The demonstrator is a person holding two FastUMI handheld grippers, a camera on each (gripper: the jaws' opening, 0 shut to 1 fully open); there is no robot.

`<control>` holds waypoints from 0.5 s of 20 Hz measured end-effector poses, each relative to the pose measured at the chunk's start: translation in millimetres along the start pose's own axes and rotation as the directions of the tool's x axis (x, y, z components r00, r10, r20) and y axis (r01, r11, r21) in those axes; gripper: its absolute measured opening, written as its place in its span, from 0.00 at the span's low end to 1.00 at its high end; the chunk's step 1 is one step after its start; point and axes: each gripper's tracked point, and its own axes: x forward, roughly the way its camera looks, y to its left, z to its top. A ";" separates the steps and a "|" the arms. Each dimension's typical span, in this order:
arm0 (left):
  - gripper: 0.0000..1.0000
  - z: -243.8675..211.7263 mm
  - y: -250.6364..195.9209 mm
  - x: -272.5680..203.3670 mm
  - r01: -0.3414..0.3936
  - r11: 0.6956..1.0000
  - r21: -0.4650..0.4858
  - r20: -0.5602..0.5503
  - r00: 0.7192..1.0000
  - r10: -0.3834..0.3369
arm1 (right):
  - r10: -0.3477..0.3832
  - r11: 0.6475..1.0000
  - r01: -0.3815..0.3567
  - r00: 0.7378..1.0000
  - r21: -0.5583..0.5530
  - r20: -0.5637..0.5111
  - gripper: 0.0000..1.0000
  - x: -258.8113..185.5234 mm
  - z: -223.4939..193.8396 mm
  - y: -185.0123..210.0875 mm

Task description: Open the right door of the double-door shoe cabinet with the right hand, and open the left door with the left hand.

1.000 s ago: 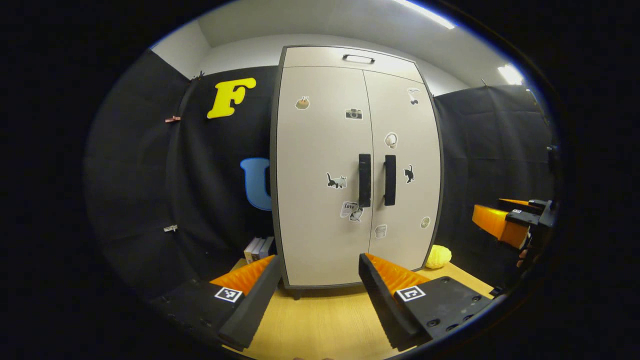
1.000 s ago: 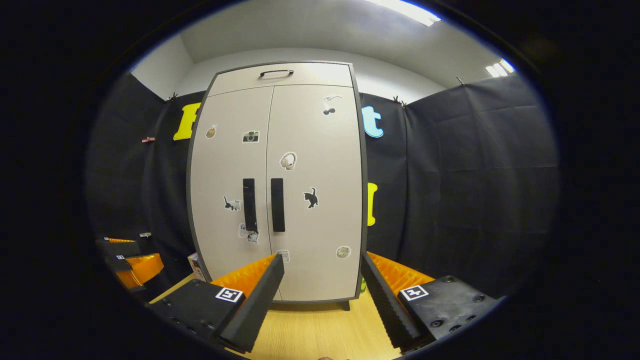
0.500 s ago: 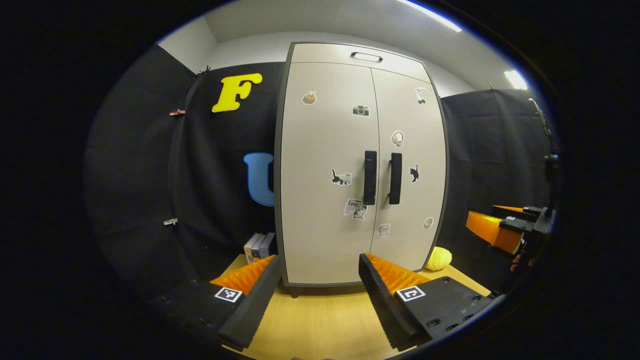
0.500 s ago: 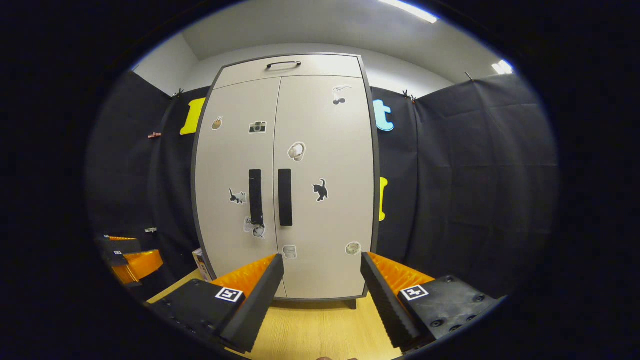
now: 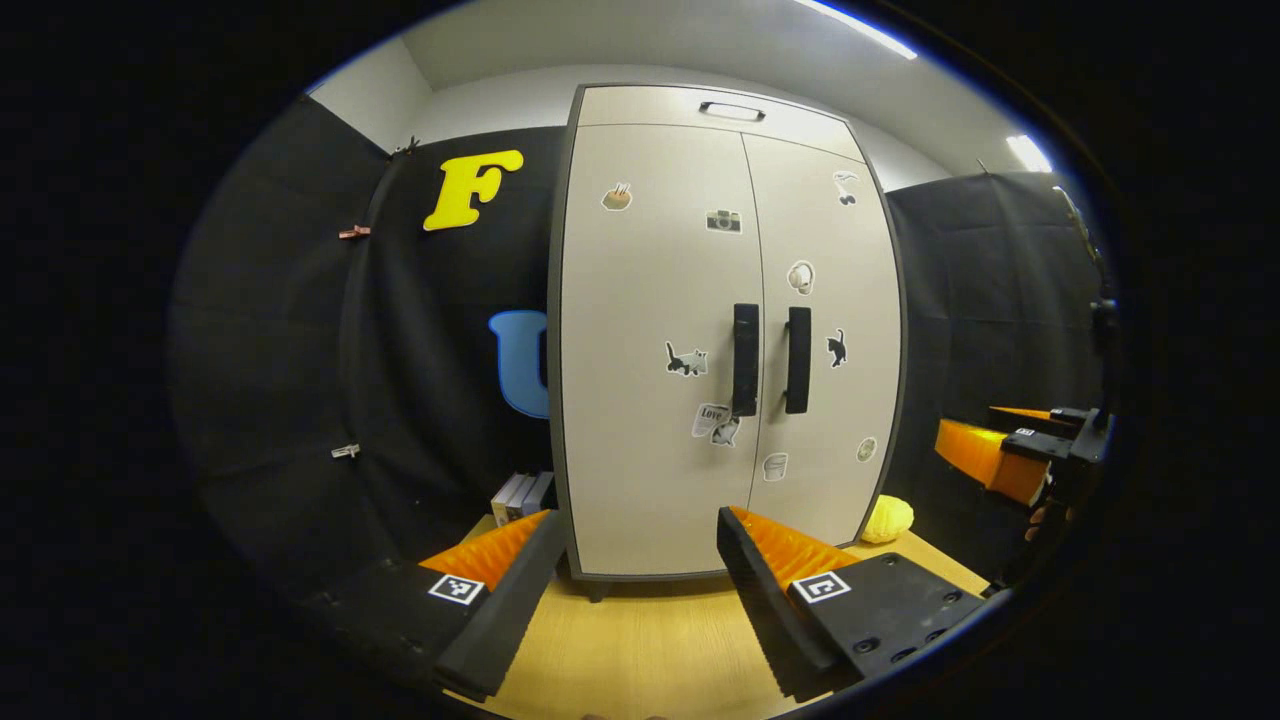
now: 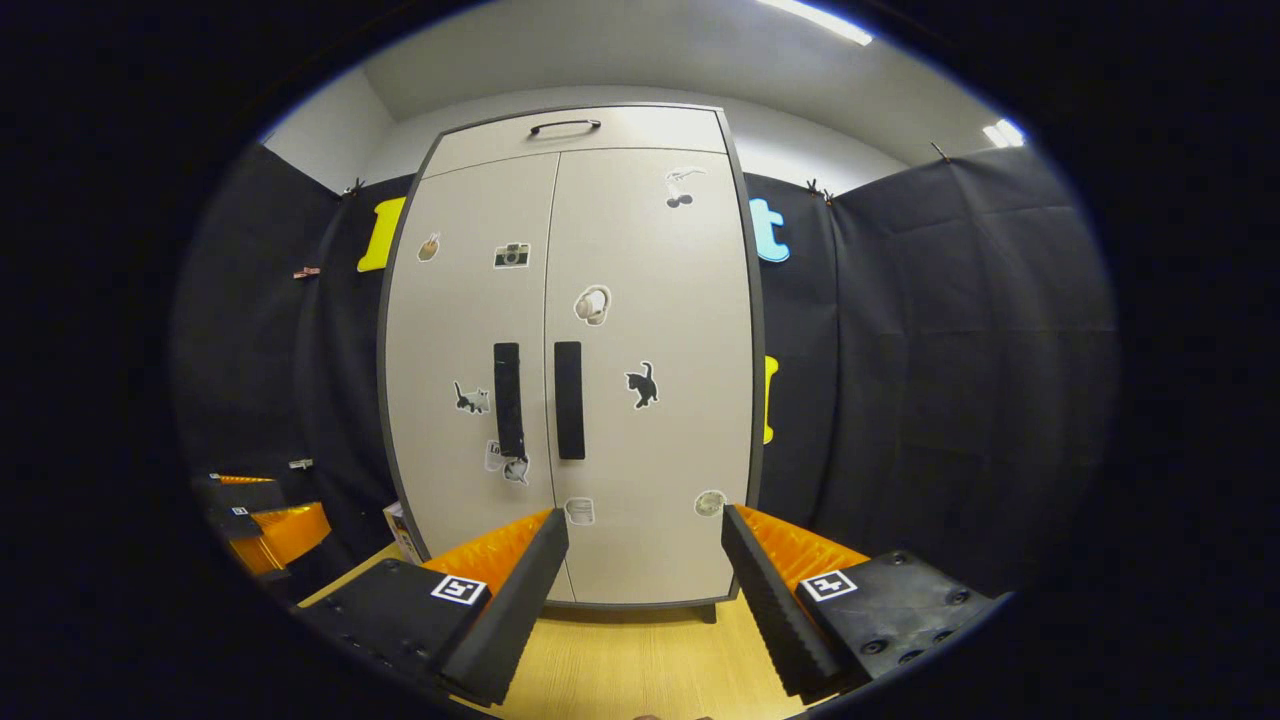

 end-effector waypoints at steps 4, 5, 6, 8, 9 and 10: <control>0.96 -1.1 -1.3 1.0 0.011 1.000 -0.002 0.001 1.000 -0.011 | 0.014 0.999 -0.013 1.000 0.045 -0.018 0.98 10.9 2.3 13.2; 0.96 -0.7 -0.8 0.7 0.014 1.000 -0.003 0.002 1.000 -0.014 | 0.027 0.998 -0.025 0.999 0.063 -0.026 0.98 16.3 4.1 20.3; 0.96 -0.6 1.1 0.4 0.014 1.000 -0.003 0.003 1.000 -0.014 | 0.039 0.997 -0.037 0.999 0.071 -0.028 0.98 22.9 7.9 26.8; 0.96 -0.6 7.6 -0.5 0.000 1.000 0.001 0.006 1.000 0.000 | 0.045 0.998 -0.044 0.999 0.053 -0.024 0.97 39.3 18.0 34.3; 0.96 -1.2 9.6 -0.8 -0.002 1.000 0.003 0.007 1.000 0.002 | 0.046 0.998 -0.045 0.999 0.033 -0.020 0.97 48.2 22.8 37.3; 0.96 -3.6 10.4 -0.5 -0.002 1.000 0.001 0.002 1.000 0.002 | 0.047 0.999 -0.047 0.999 0.014 -0.020 0.97 57.9 27.1 40.6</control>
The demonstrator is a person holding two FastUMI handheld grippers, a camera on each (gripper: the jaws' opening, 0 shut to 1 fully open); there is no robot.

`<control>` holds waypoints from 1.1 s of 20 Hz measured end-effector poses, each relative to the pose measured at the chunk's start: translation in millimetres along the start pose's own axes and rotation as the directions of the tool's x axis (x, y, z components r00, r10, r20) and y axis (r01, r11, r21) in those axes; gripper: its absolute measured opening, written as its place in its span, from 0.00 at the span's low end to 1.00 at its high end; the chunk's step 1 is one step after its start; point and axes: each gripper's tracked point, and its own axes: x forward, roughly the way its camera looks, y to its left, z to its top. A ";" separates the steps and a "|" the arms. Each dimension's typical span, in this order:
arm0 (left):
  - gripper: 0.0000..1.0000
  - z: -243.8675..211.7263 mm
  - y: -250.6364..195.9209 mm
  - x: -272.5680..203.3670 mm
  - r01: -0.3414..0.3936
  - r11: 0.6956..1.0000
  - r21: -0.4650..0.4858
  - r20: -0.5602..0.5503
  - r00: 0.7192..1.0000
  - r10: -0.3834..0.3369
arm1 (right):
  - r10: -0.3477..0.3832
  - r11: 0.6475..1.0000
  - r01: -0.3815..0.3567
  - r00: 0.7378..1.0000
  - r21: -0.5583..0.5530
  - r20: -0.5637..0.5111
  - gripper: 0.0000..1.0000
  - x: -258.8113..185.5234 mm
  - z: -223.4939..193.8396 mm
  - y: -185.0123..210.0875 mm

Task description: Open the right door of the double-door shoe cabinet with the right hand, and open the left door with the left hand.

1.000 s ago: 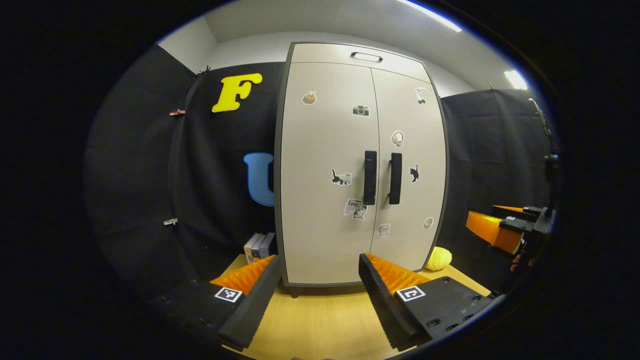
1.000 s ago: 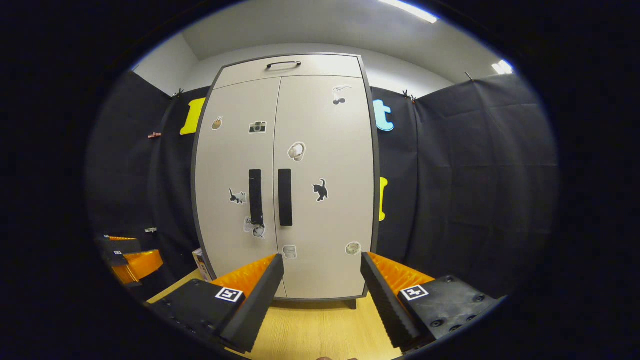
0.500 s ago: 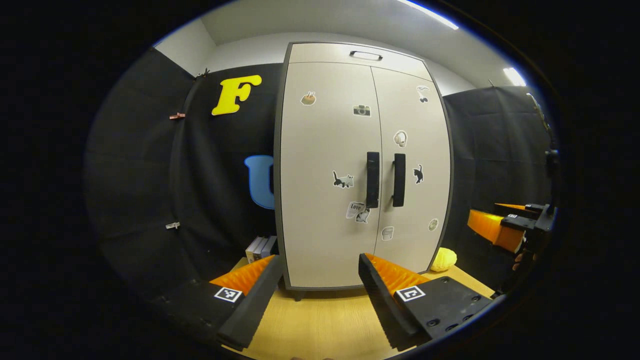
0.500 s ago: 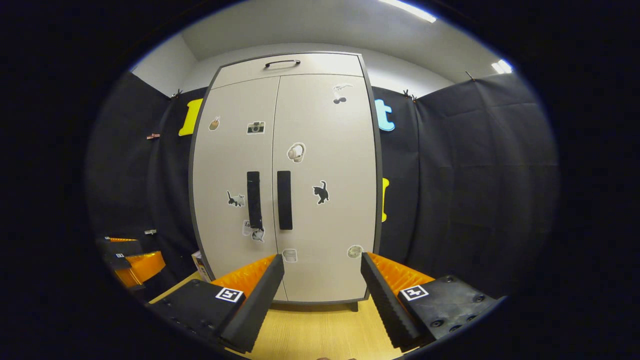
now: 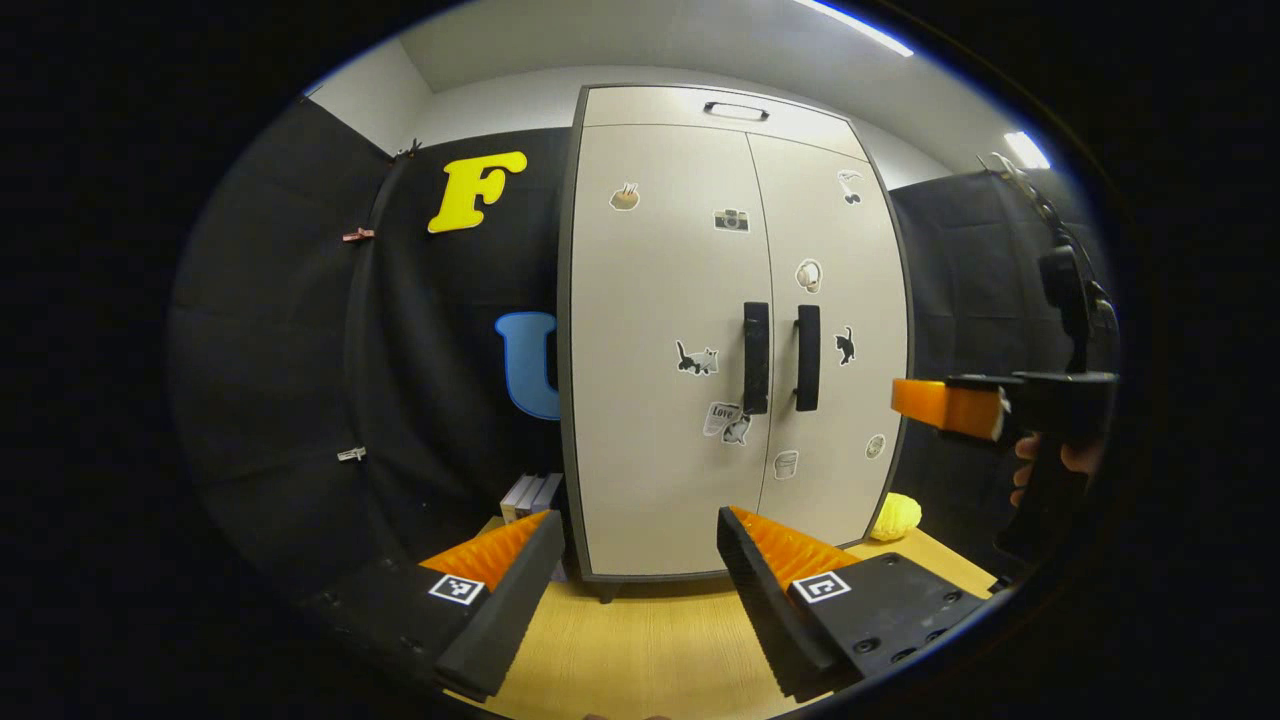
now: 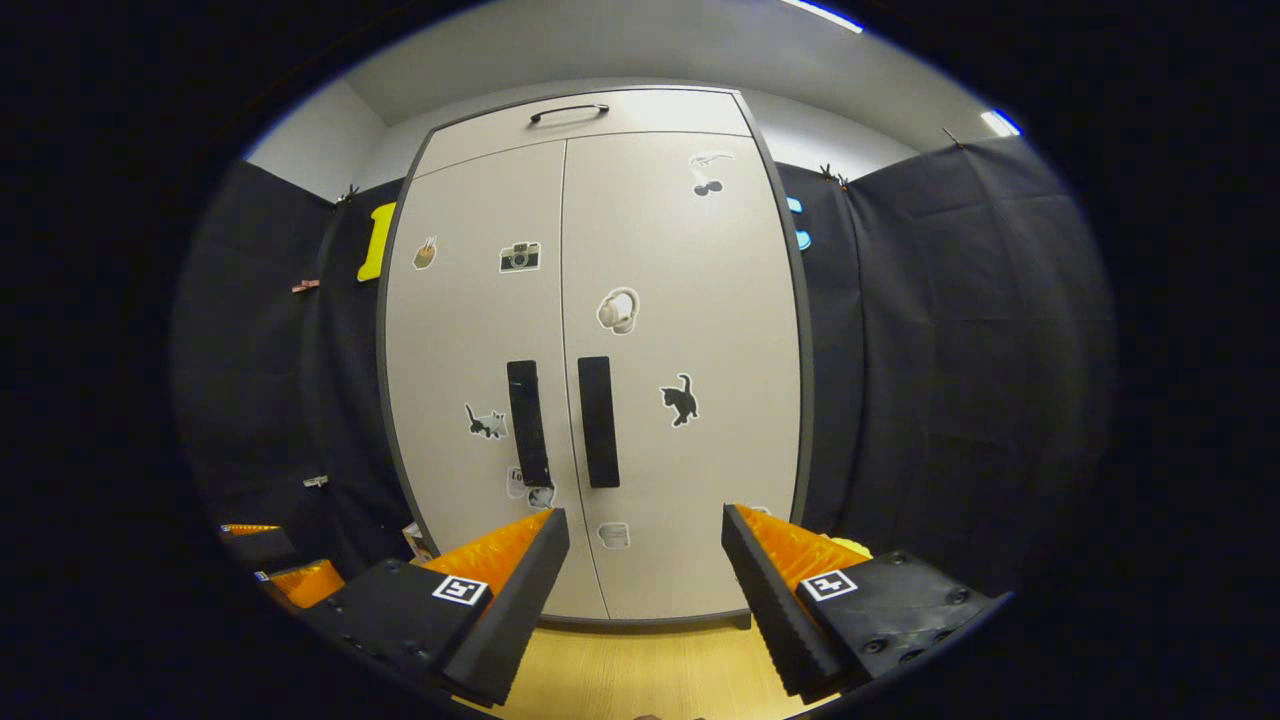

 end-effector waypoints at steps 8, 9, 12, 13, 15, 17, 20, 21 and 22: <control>0.96 -14.9 30.1 -7.7 -0.041 0.999 -0.027 -0.026 0.999 0.041 | 0.012 1.000 -0.012 1.000 0.020 -0.009 0.98 82.1 17.7 25.3; 0.96 -16.3 34.6 -7.6 -0.048 0.998 -0.031 -0.027 0.999 0.047 | 0.014 1.000 -0.014 1.000 0.017 -0.011 0.98 92.6 17.7 27.4; 0.96 -14.2 51.2 -7.9 -0.078 0.997 -0.007 0.001 0.997 0.078 | 0.001 1.000 -0.001 1.000 0.015 -0.014 0.98 122.6 17.2 30.9; 0.96 -16.4 55.1 -7.1 -0.088 0.996 -0.004 0.001 0.996 0.088 | -0.005 1.000 0.006 1.000 0.012 -0.014 0.98 131.3 17.4 31.2; 0.96 -21.7 57.2 -4.8 -0.092 0.996 -0.017 -0.010 0.996 0.091 | -0.027 1.000 0.027 1.000 0.013 -0.013 0.98 146.1 18.5 29.6; 0.96 -22.4 58.5 -3.5 -0.087 0.996 -0.030 -0.016 0.996 0.086 | -0.043 0.999 0.043 0.999 0.022 -0.009 0.98 154.9 18.4 27.3; 0.96 -20.9 61.5 -2.5 -0.091 0.996 -0.018 -0.016 0.996 0.091 | -0.060 0.998 0.060 0.998 0.033 -0.017 0.98 163.4 14.3 23.6; 0.96 -21.6 61.7 -1.9 -0.091 0.996 -0.016 -0.016 0.996 0.091 | -0.060 0.998 0.061 0.998 0.035 -0.022 0.98 165.4 12.8 23.5; 0.96 -21.5 61.1 -1.6 -0.088 0.996 -0.017 -0.018 0.996 0.087 | -0.063 0.997 0.064 0.998 0.031 -0.028 0.98 166.6 10.6 23.0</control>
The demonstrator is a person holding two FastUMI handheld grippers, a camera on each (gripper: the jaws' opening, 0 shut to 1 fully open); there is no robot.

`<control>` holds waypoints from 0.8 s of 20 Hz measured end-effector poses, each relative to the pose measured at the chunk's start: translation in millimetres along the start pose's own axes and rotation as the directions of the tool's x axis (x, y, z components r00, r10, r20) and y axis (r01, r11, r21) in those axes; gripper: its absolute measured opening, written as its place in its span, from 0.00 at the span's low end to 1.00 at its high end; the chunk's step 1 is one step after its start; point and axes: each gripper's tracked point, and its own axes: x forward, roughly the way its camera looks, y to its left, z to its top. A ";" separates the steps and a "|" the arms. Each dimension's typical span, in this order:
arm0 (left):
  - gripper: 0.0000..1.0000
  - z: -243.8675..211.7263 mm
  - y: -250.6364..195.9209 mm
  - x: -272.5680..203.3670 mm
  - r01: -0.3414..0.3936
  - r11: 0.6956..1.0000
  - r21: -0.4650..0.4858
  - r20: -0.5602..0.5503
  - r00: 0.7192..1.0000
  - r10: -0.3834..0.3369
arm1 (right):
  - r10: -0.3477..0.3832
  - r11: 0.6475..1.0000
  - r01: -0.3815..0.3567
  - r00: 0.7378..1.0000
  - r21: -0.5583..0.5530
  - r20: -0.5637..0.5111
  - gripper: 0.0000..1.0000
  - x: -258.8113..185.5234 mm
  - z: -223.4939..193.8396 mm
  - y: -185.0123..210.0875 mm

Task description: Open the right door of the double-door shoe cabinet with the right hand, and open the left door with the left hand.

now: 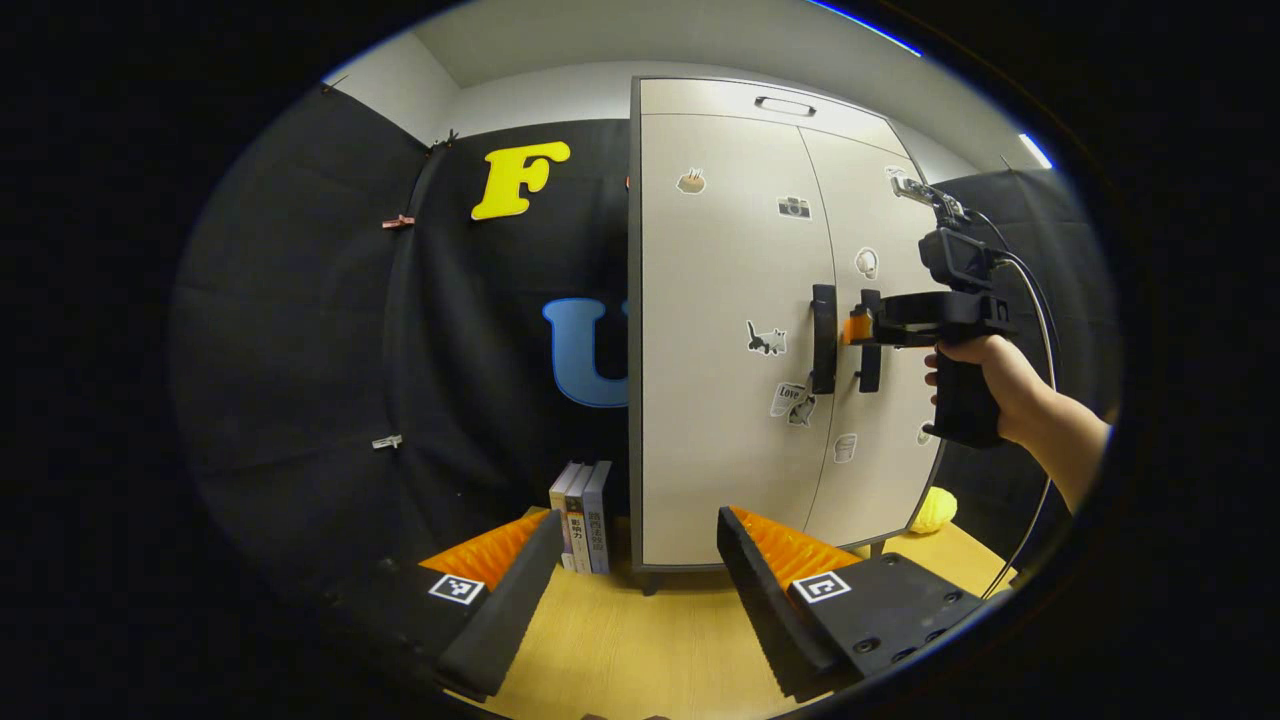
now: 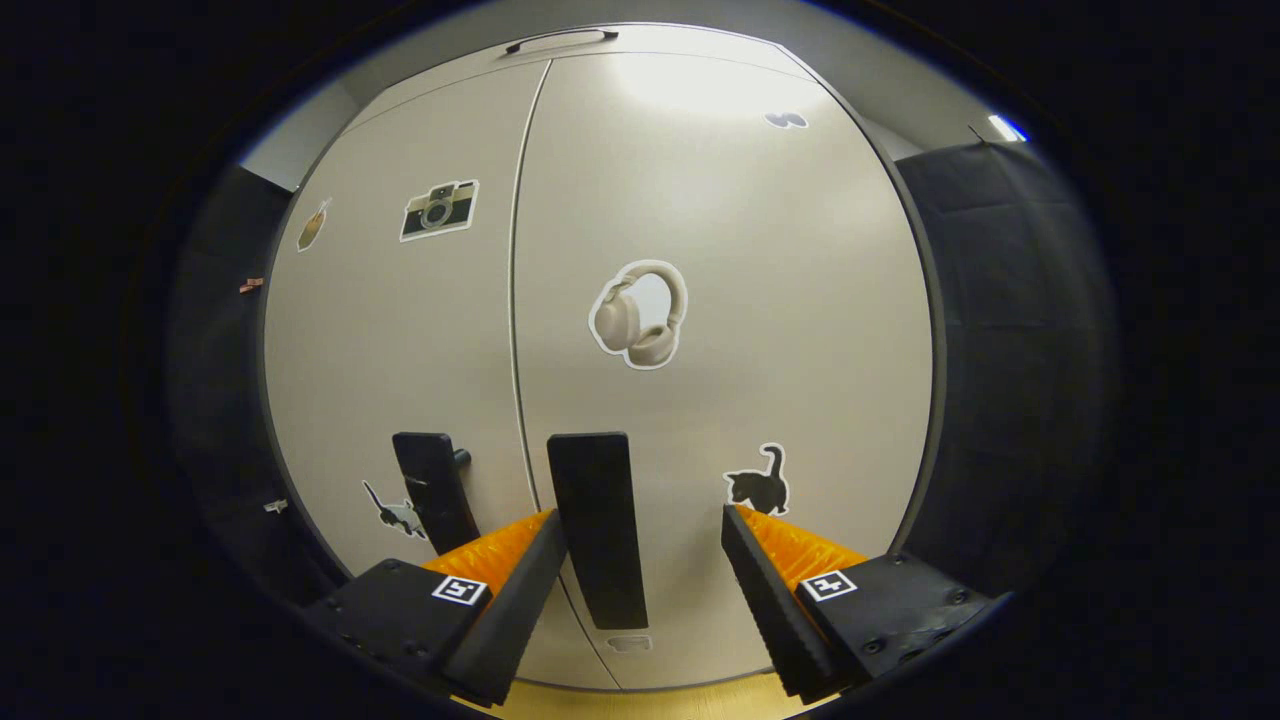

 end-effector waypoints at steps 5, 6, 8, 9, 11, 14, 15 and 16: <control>0.96 0.0 -2.1 1.9 0.016 1.000 -0.011 -0.005 1.000 -0.016 | 0.040 0.999 -0.041 0.999 -0.013 -0.011 0.72 1.5 -2.9 13.3; 0.96 0.5 -2.3 2.0 0.019 1.000 -0.020 -0.003 1.000 -0.019 | 0.054 0.998 -0.054 0.998 -0.015 -0.017 0.67 1.1 -3.7 18.7; 0.96 2.5 -2.3 0.6 0.019 0.999 -0.034 0.003 1.000 -0.019 | 0.043 0.999 -0.043 0.999 -0.032 -0.017 0.37 -1.6 -3.1 20.6; 0.96 2.7 -1.1 -0.2 0.015 0.999 -0.034 0.005 1.000 -0.015 | 0.040 0.998 -0.041 0.999 -0.040 -0.020 0.39 1.1 -5.0 20.1; 0.96 3.3 -0.4 -0.8 0.006 0.999 -0.037 0.011 1.000 -0.006 | 0.044 0.999 -0.044 0.998 -0.020 -0.036 0.39 1.0 -7.1 19.4; 0.96 6.1 3.1 -6.3 -0.003 0.998 -0.056 0.019 1.000 0.005 | 0.053 0.998 -0.054 0.996 -0.018 -0.068 0.26 2.8 -8.8 19.3; 0.96 6.8 5.4 -8.8 -0.008 0.998 -0.061 0.021 1.000 0.009 | 0.061 0.998 -0.063 0.995 -0.025 -0.075 0.21 2.1 -9.8 20.0; 0.96 6.7 6.6 -14.2 -0.010 0.998 -0.064 0.024 1.000 0.012 | 0.070 0.997 -0.072 0.995 -0.027 -0.073 0.14 0.7 -7.7 20.4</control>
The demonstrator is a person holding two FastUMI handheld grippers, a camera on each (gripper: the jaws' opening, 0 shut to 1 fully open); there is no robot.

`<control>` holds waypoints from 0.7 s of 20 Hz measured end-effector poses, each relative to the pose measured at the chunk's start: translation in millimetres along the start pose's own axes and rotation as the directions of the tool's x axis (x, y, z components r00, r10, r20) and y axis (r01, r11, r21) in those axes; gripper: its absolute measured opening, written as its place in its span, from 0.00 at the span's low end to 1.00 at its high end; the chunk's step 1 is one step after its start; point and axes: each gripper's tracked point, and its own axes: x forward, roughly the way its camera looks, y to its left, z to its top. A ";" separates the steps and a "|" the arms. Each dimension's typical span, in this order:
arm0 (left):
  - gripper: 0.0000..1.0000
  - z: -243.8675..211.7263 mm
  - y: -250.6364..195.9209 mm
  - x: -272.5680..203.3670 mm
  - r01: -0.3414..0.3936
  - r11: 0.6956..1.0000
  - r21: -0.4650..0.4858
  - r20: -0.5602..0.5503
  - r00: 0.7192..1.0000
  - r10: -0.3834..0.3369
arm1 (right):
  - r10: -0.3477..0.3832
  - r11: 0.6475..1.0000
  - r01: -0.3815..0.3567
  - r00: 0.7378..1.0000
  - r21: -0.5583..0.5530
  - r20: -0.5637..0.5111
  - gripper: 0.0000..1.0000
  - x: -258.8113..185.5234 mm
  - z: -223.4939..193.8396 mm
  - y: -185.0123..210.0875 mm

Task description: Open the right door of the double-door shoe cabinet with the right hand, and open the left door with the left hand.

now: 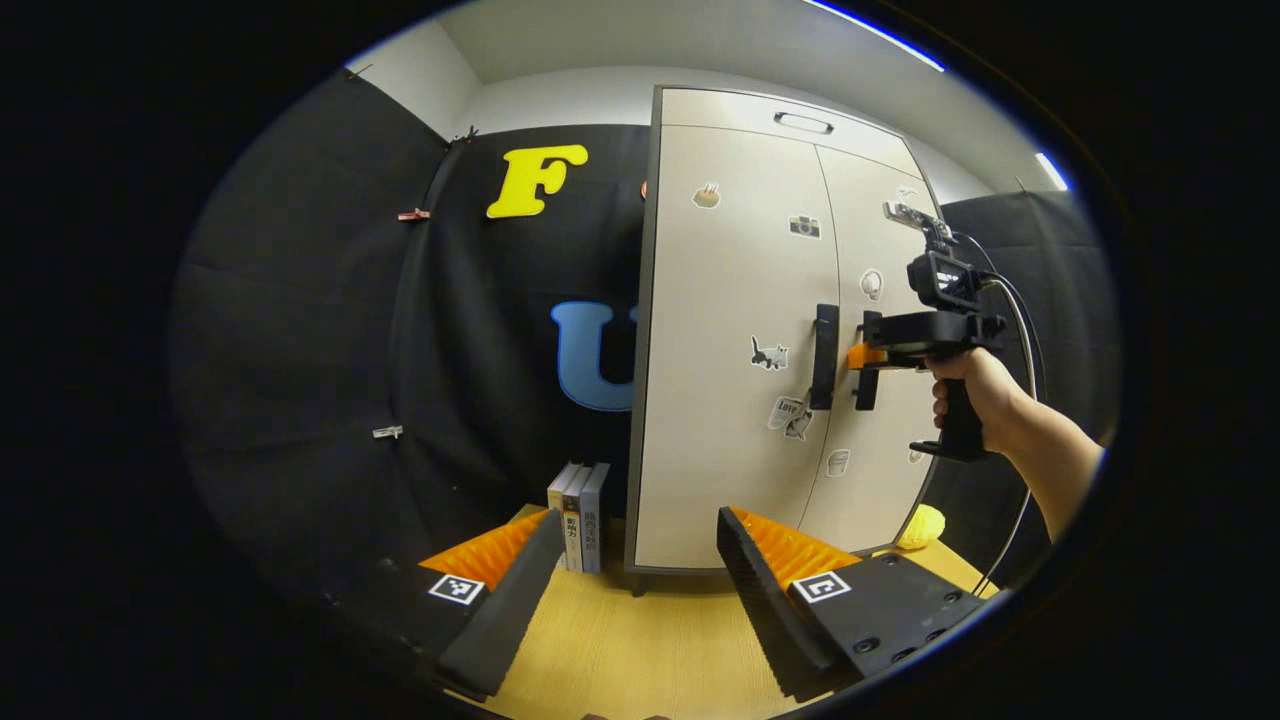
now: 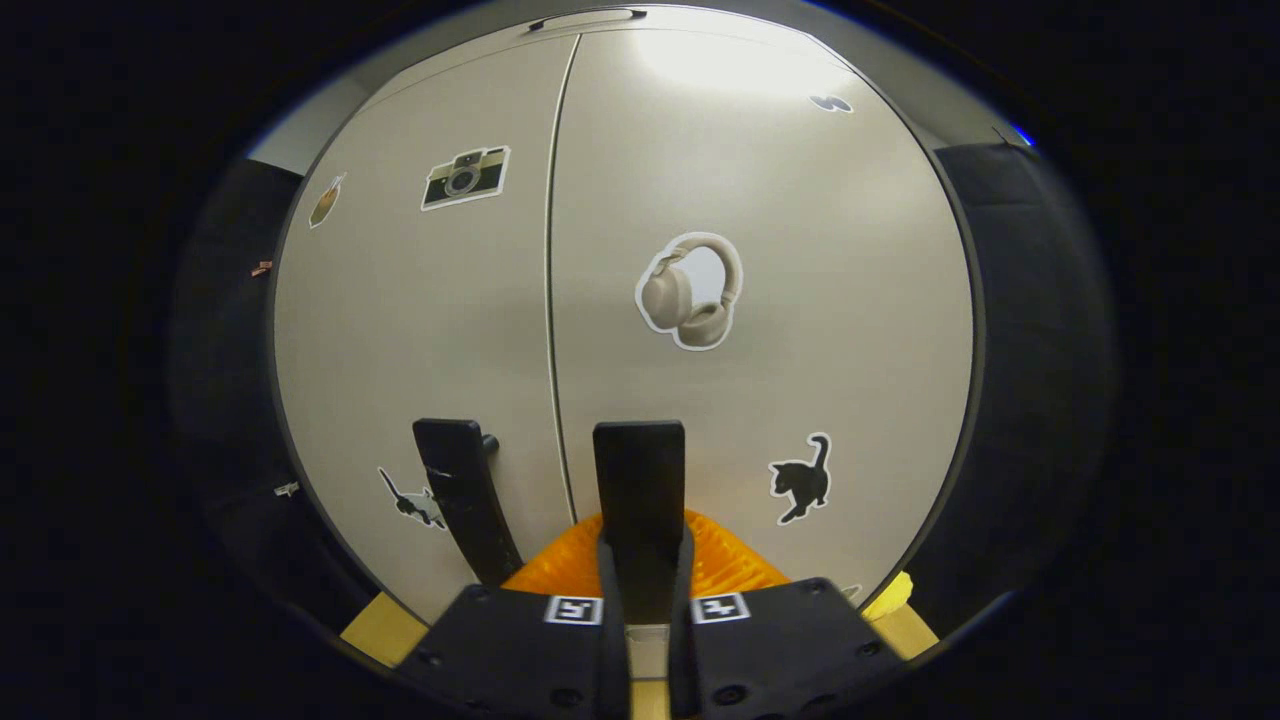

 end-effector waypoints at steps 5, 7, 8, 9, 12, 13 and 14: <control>0.96 0.7 3.1 -8.7 -0.012 1.000 0.015 0.002 1.000 0.012 | 0.021 0.999 -0.021 1.000 0.025 -0.008 0.16 -9.8 -0.8 -2.0; 0.96 3.1 0.9 -13.6 -0.009 1.000 0.021 0.001 1.000 0.009 | 0.037 0.998 -0.037 0.999 0.043 -0.006 0.15 -19.7 -2.1 -3.3; 0.96 3.9 -1.4 -15.7 -0.004 1.000 0.022 0.002 1.000 0.004 | 0.042 0.998 -0.042 0.999 0.050 -0.006 0.15 -25.8 -2.9 -4.7; 0.96 5.1 -3.9 -17.9 0.001 1.000 0.022 0.003 1.000 -0.001 | 0.044 0.998 -0.043 0.999 0.051 -0.001 0.15 -29.0 -1.5 -6.2; 0.96 7.0 -14.4 -23.2 0.032 0.999 0.018 -0.008 0.999 -0.032 | 0.040 0.998 -0.040 0.999 0.046 0.000 0.15 -41.9 -1.8 -13.2; 0.96 9.3 -18.4 -25.6 0.045 0.999 0.016 -0.007 0.999 -0.045 | 0.038 0.998 -0.038 0.999 0.049 -0.002 0.15 -47.5 -1.7 -15.6; 0.96 11.6 -23.3 -26.4 0.060 0.998 0.013 -0.006 0.998 -0.060 | 0.035 0.998 -0.035 0.999 0.047 -0.003 0.15 -52.0 -2.3 -18.0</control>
